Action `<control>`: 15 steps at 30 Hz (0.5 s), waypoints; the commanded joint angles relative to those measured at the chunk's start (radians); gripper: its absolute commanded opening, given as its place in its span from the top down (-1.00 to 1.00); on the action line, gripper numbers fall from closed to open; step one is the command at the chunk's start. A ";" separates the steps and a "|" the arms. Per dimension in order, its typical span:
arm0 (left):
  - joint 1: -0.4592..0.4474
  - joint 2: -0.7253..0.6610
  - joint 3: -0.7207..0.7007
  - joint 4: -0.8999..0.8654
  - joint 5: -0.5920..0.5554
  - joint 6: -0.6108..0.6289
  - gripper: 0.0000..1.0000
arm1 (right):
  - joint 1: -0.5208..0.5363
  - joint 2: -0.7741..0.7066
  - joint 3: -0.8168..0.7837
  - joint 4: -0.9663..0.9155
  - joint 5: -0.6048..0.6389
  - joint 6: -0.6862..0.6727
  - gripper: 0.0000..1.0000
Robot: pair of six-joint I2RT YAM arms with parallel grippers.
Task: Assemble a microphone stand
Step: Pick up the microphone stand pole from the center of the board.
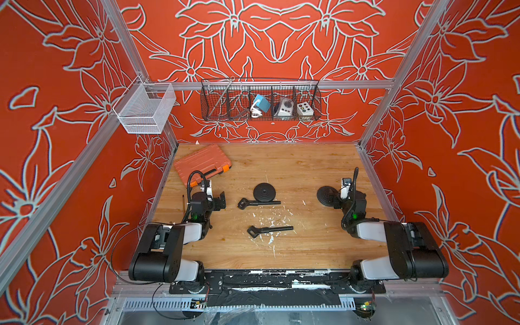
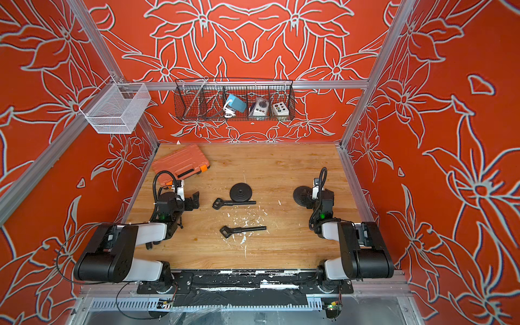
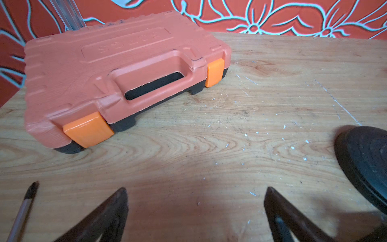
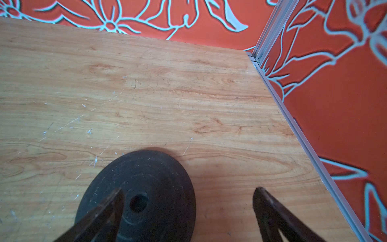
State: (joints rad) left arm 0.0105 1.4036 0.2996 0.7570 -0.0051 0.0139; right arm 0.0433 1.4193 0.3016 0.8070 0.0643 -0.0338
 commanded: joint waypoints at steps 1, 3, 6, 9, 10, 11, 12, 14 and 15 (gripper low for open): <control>0.008 0.003 0.017 0.007 -0.003 -0.005 -0.99 | -0.009 0.004 0.027 -0.002 -0.021 0.012 -0.95; 0.008 0.004 0.018 0.007 -0.002 -0.005 -0.99 | -0.010 0.003 0.025 0.000 -0.023 0.013 -0.95; 0.005 -0.041 0.028 -0.036 0.008 0.006 -0.90 | -0.009 -0.044 0.014 0.000 -0.011 0.011 -0.79; -0.050 -0.215 0.132 -0.350 -0.076 0.008 -0.77 | -0.007 -0.235 0.112 -0.326 -0.053 -0.002 -0.70; -0.073 -0.253 0.164 -0.419 -0.135 -0.033 -0.77 | -0.006 -0.273 0.148 -0.392 -0.075 0.021 -0.69; -0.096 -0.295 0.200 -0.489 -0.171 -0.099 -0.77 | -0.006 -0.300 0.178 -0.431 -0.127 0.039 -0.65; -0.112 -0.330 0.234 -0.561 -0.195 -0.194 -0.75 | -0.004 -0.313 0.202 -0.451 -0.189 0.048 -0.58; -0.130 -0.375 0.284 -0.663 -0.167 -0.366 -0.72 | 0.008 -0.321 0.247 -0.493 -0.271 0.077 -0.46; -0.140 -0.389 0.297 -0.675 -0.123 -0.420 -0.70 | 0.017 -0.313 0.272 -0.518 -0.311 0.091 -0.39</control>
State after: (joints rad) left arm -0.1104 1.0611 0.5541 0.2932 -0.1192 -0.1738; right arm 0.0456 1.1049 0.5266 0.4484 -0.0910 0.0116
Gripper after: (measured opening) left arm 0.856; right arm 0.710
